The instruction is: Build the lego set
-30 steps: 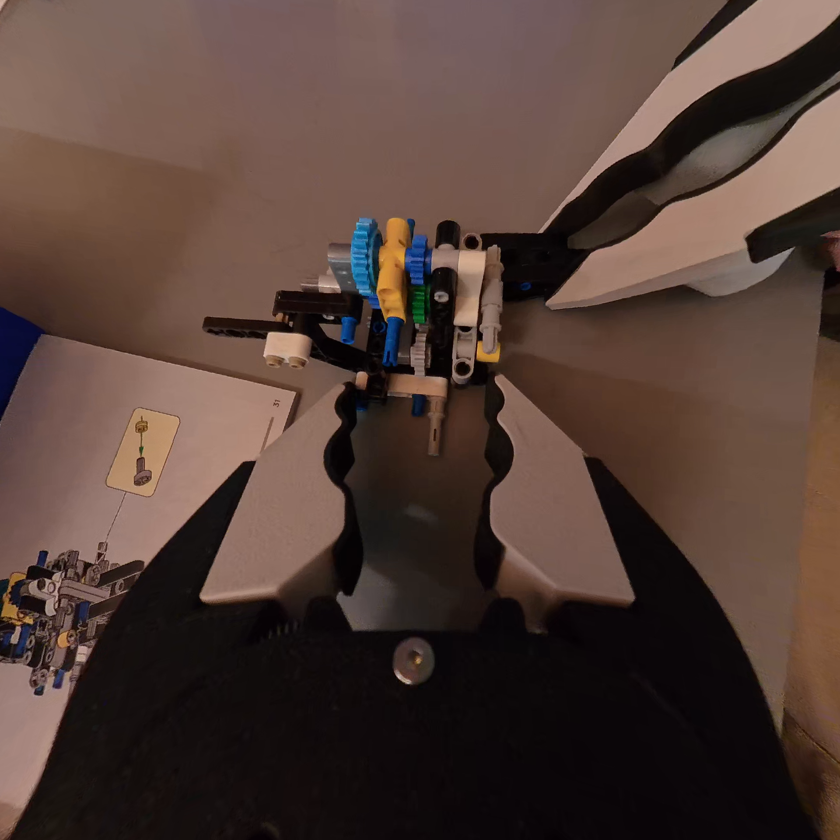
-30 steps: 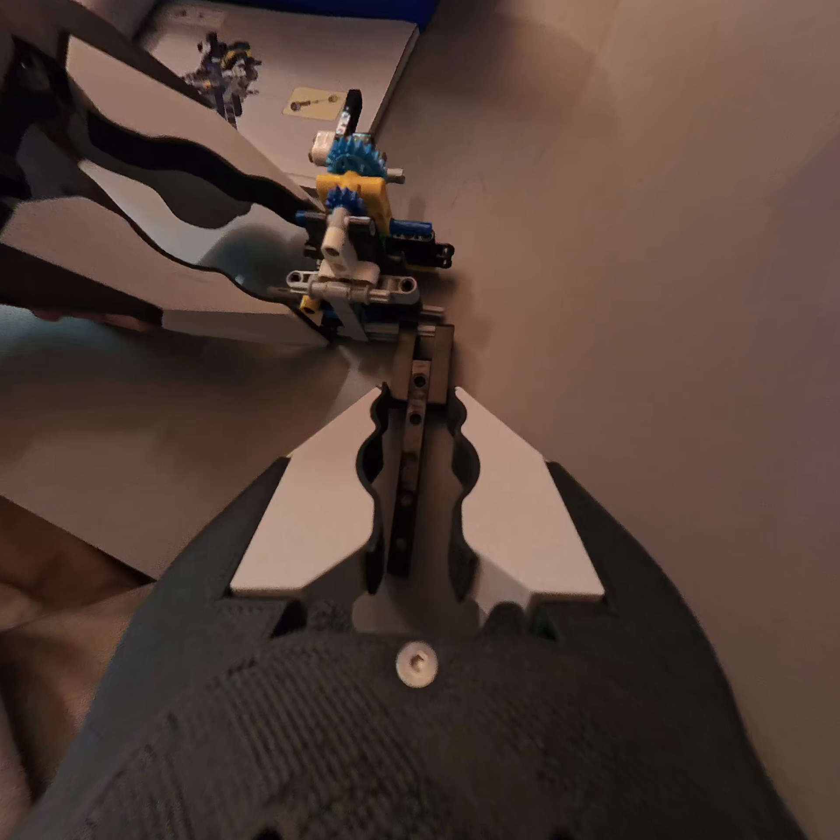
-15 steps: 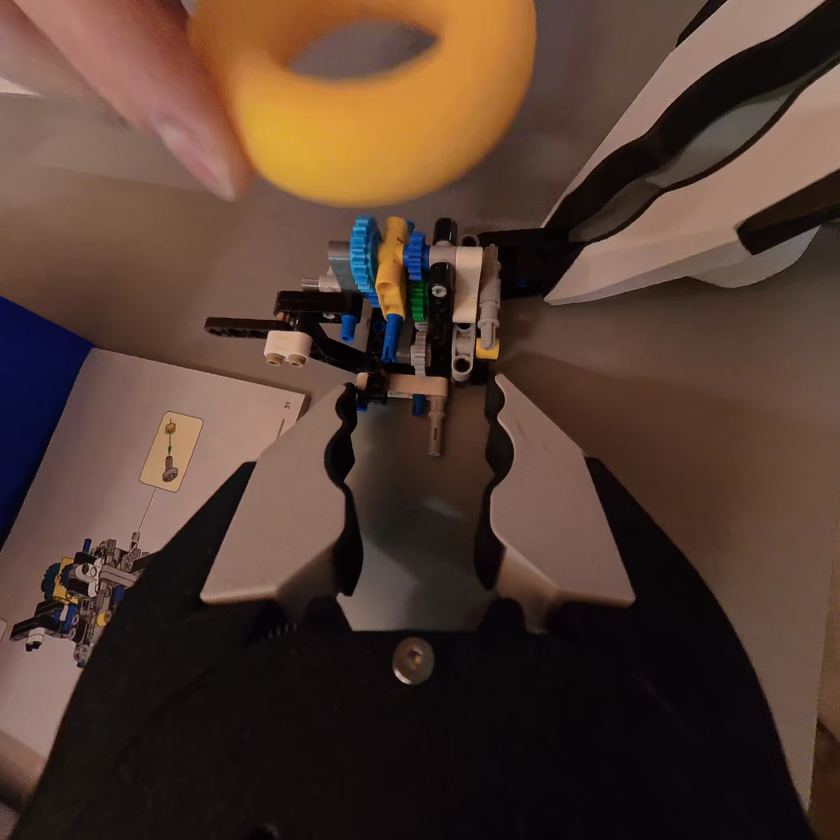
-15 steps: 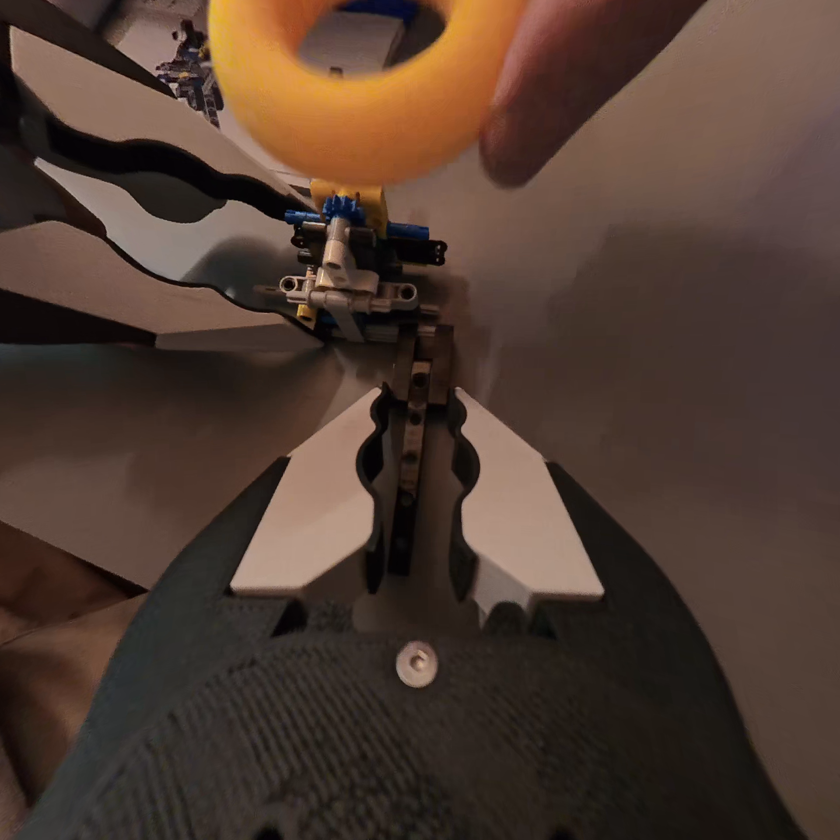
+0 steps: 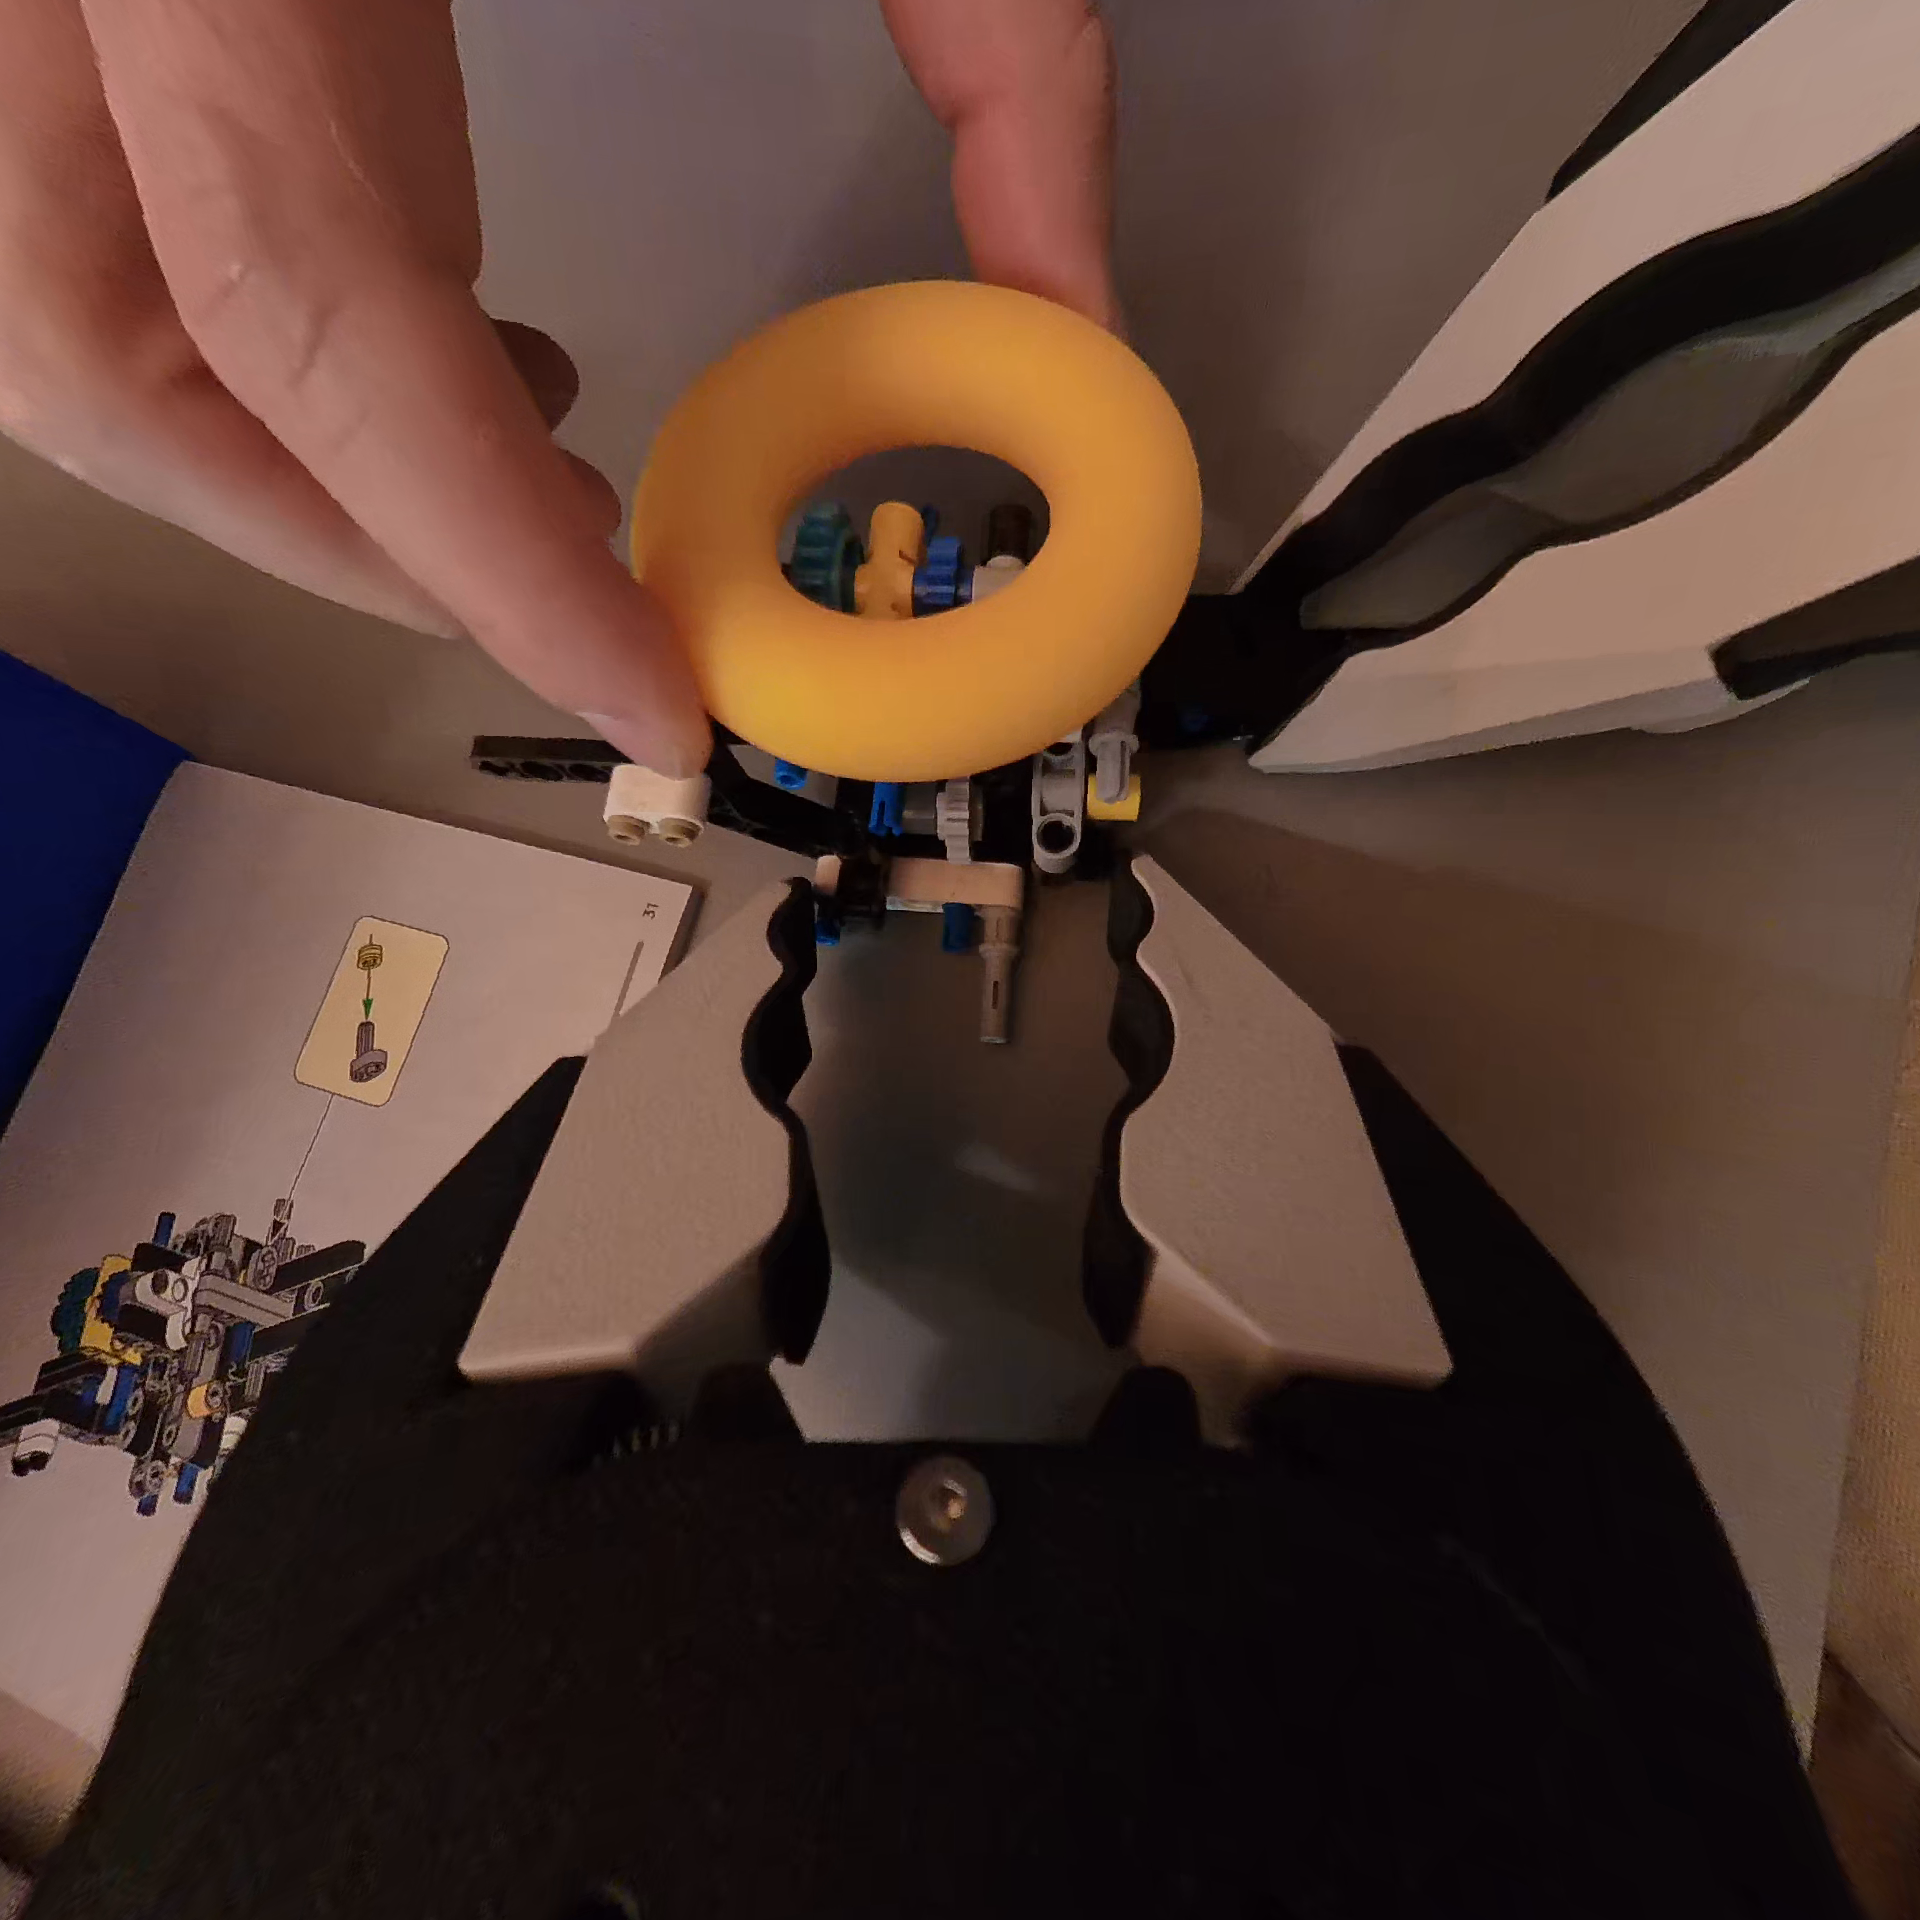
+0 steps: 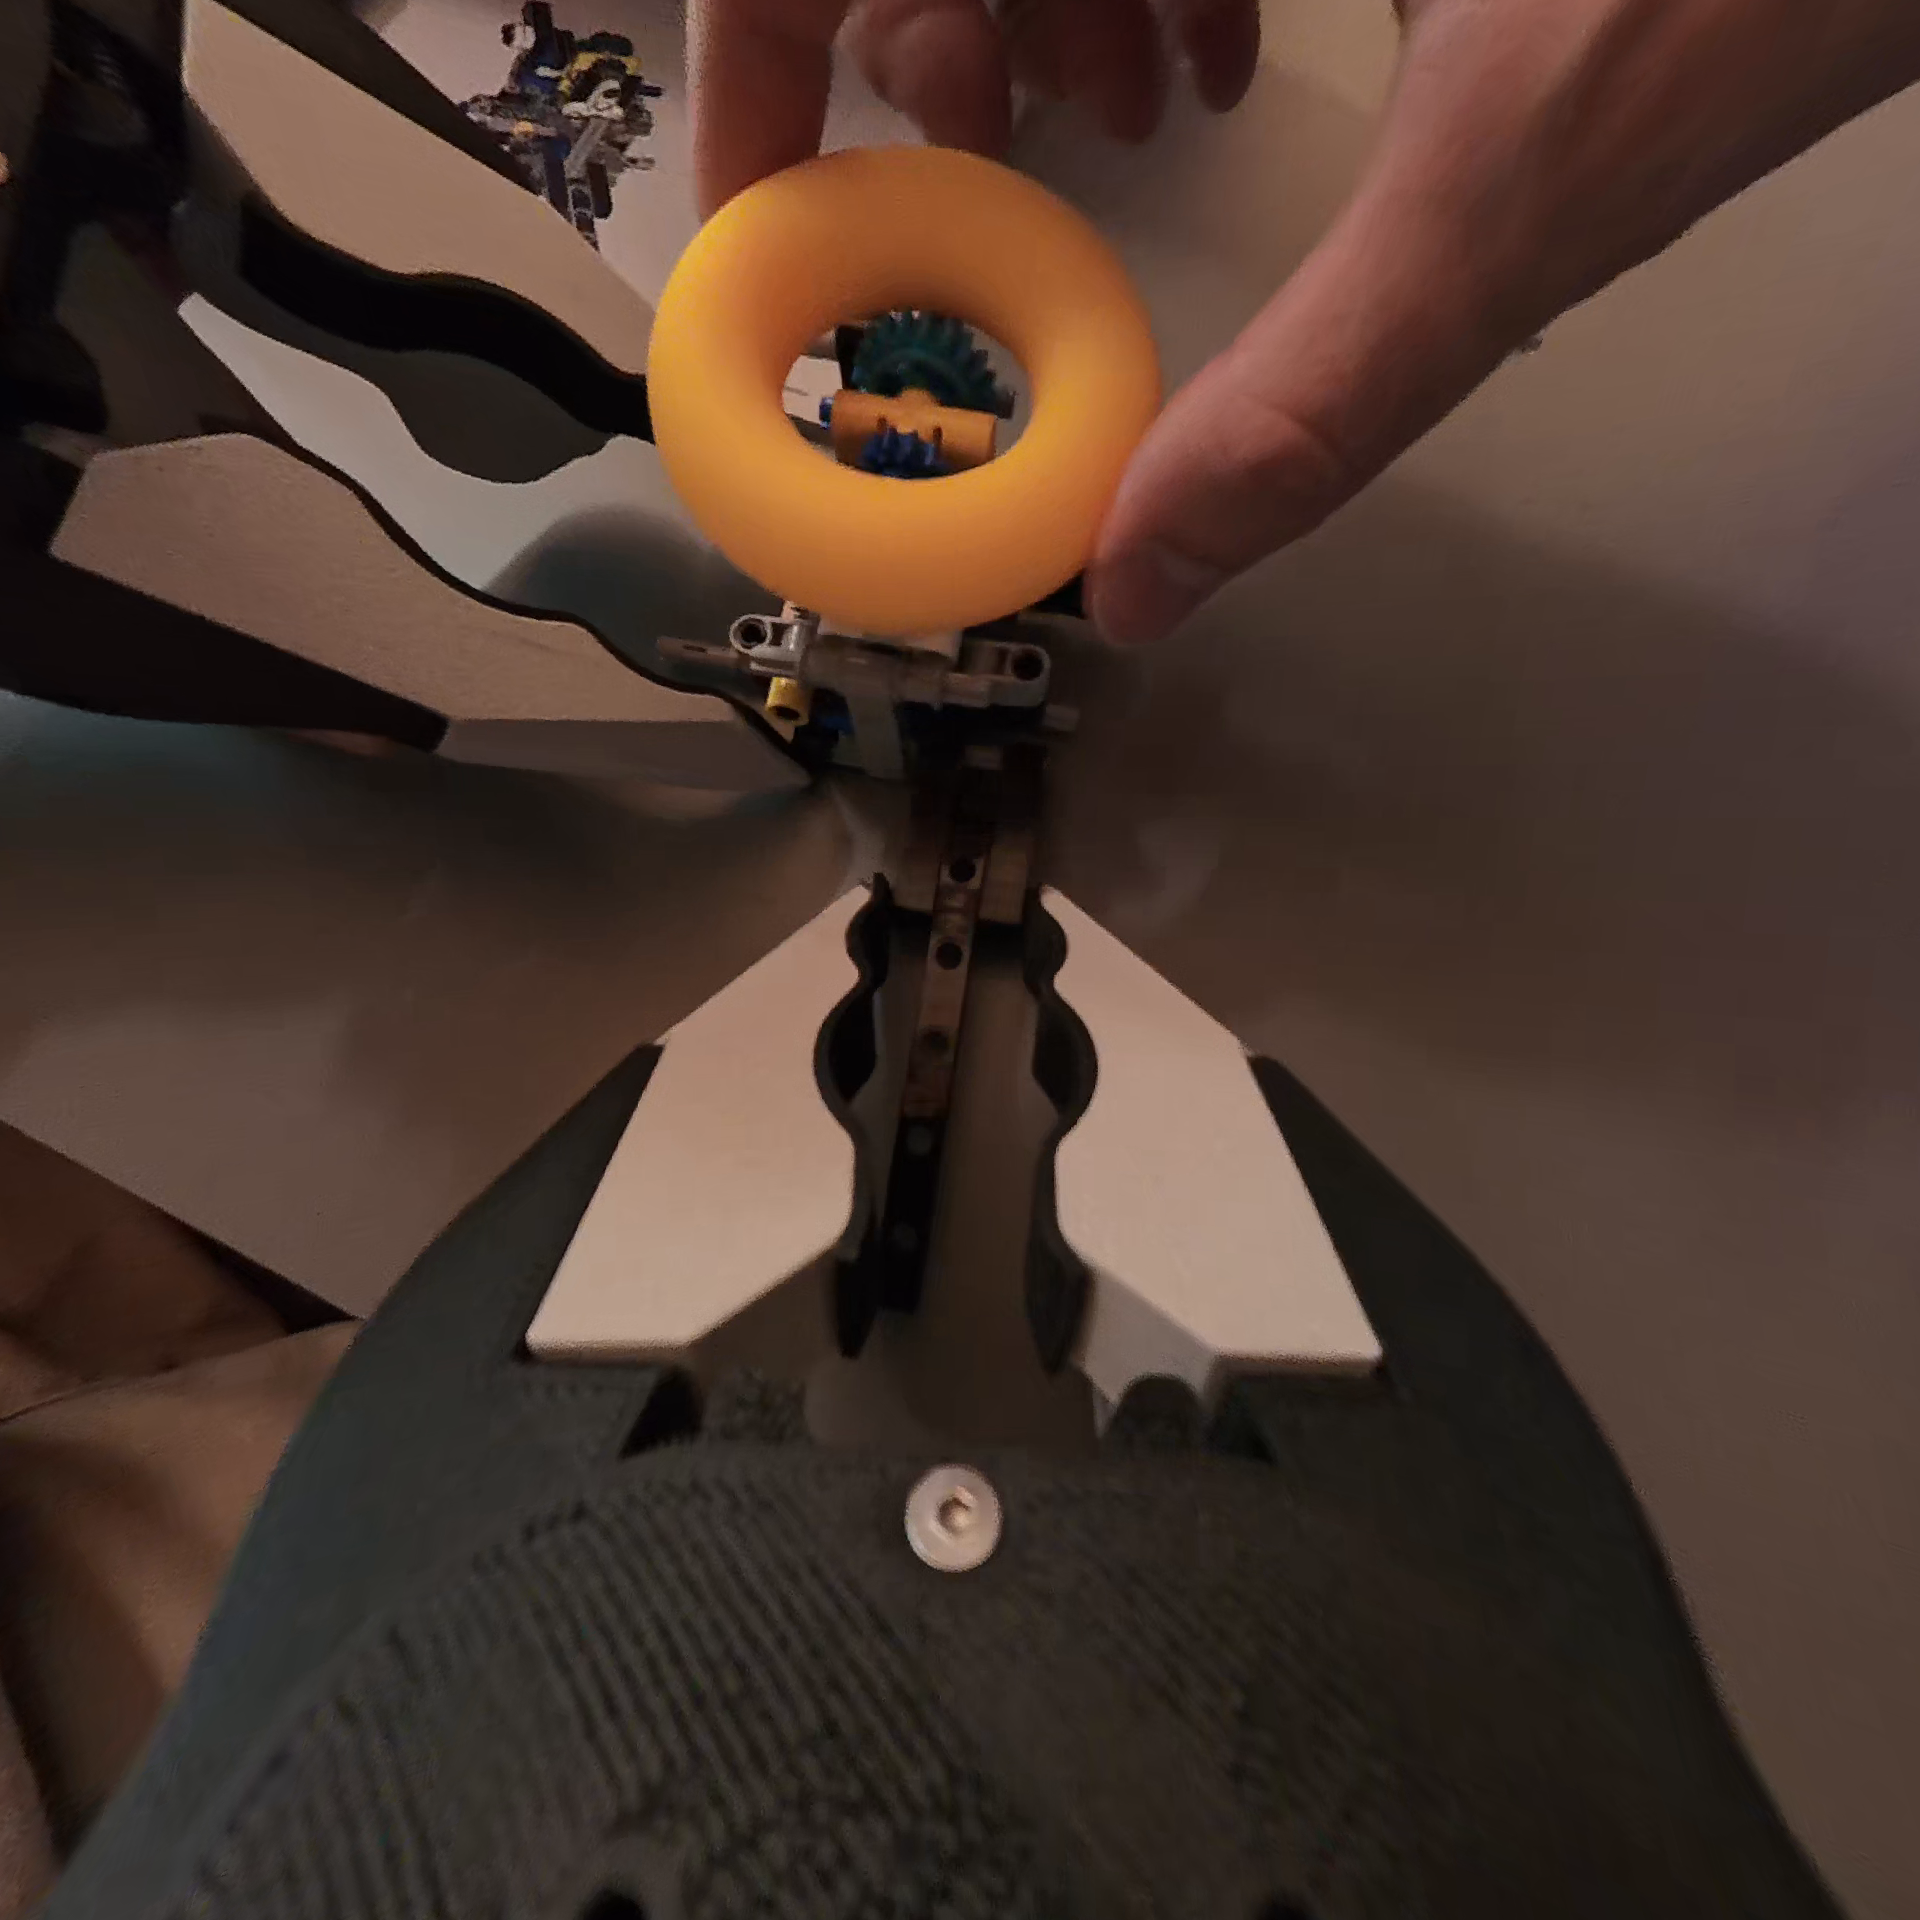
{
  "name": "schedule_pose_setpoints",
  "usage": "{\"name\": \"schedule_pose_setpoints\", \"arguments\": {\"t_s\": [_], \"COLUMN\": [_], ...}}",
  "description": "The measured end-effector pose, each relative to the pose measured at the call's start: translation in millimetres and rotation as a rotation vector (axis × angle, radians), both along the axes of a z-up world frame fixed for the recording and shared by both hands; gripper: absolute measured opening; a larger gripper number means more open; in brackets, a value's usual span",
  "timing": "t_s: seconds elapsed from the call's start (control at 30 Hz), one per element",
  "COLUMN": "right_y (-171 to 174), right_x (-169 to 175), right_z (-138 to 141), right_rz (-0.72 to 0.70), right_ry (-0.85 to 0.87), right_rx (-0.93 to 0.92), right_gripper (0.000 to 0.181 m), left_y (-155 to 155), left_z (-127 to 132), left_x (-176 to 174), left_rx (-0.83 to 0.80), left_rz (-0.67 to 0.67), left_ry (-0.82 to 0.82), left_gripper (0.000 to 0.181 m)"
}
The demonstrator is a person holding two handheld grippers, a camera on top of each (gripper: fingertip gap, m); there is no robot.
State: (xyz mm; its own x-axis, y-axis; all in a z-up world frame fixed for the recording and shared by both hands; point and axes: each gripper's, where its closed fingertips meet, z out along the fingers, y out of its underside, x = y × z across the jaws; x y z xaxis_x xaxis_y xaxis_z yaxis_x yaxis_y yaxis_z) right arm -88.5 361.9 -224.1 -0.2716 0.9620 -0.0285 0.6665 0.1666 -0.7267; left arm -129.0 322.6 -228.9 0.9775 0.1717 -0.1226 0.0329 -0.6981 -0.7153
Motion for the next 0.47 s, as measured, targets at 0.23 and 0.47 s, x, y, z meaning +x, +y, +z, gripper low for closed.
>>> {"name": "schedule_pose_setpoints", "arguments": {"t_s": [0.23, 0.47], "right_y": [-1.6, -3.6], "right_x": [-0.1, 0.1], "right_z": [-0.4, -0.5], "right_rz": [0.003, 0.008], "right_ry": [0.001, 0.002], "right_rx": [0.003, 0.009], "right_gripper": [0.025, 0.025], "left_y": [0.0, -0.1], "left_z": [-0.2, -0.5], "left_x": [0.1, -0.3], "left_rx": [0.000, 0.000], "left_rz": [0.000, 0.003], "left_ry": [-0.005, -0.014], "left_gripper": [0.057, 0.057]}}
